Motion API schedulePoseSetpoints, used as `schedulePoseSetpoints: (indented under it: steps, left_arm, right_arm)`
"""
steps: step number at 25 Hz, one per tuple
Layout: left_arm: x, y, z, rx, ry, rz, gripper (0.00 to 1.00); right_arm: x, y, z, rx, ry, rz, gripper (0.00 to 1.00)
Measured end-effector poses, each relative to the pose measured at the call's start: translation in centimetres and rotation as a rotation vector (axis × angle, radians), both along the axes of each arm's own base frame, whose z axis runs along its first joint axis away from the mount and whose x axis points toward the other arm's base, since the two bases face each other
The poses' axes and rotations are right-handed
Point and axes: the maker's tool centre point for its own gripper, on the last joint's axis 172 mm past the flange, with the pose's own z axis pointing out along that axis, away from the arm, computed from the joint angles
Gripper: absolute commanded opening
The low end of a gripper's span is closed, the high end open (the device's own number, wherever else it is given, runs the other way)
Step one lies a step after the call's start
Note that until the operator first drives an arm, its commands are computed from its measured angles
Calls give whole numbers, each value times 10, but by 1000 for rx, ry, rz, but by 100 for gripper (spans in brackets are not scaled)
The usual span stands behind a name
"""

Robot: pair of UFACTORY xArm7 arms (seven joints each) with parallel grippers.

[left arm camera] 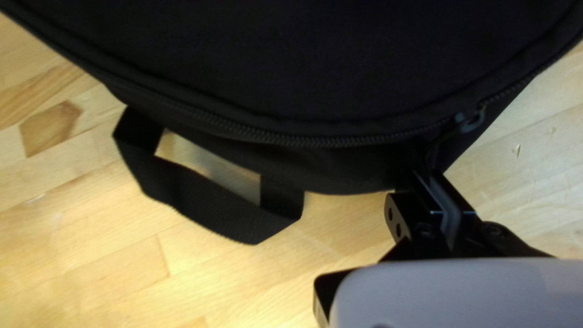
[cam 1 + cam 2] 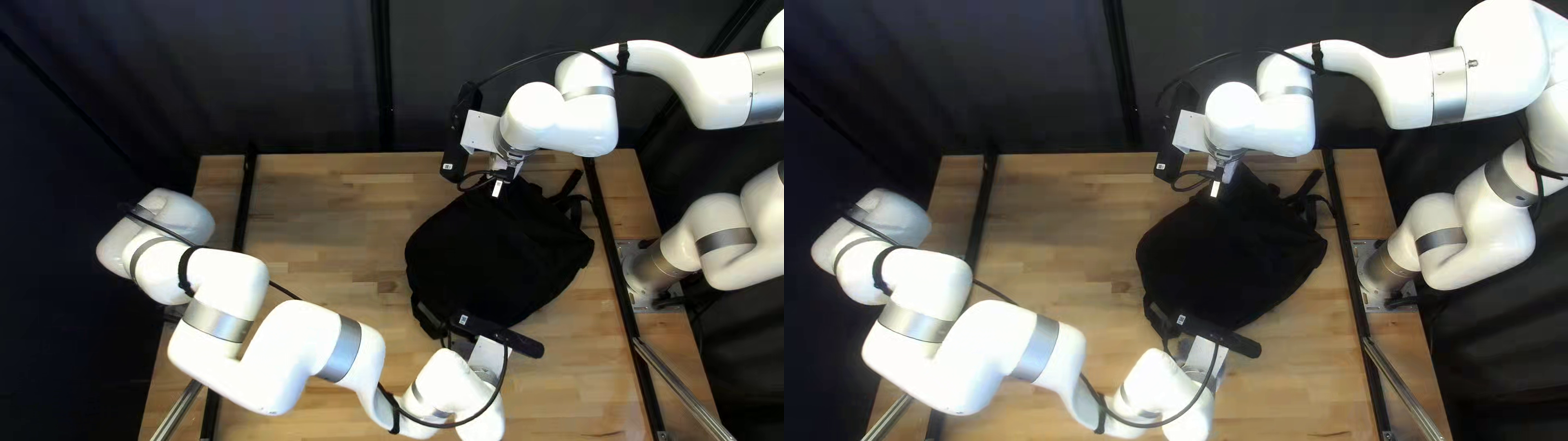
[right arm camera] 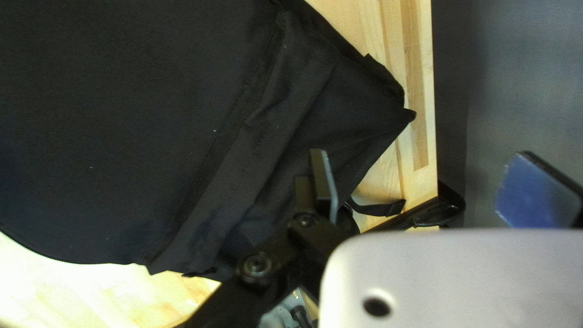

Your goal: Remove a lunch box from a kids backpack

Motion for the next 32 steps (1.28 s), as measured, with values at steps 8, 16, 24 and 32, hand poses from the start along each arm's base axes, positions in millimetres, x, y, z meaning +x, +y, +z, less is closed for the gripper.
schedulePoseSetpoints:
  steps: [8, 16, 24, 32]
  left_arm:
    - [-21, -4, 7, -21, 64, -38, 0]
    - [-27, -2, 9, -45, 99, -87, 0]
    - [-36, -6, 21, -27, 119, -129, 0]
    - [-46, -1, 26, -5, 138, -146, 0]
  right_arm:
    - [0, 0, 0, 0, 0, 0, 100]
    - [-2, 0, 19, -32, -14, 14, 100]
    - [-36, 84, -6, -13, -59, -11, 100]
    - [-44, 139, -32, -7, -50, 126, 100]
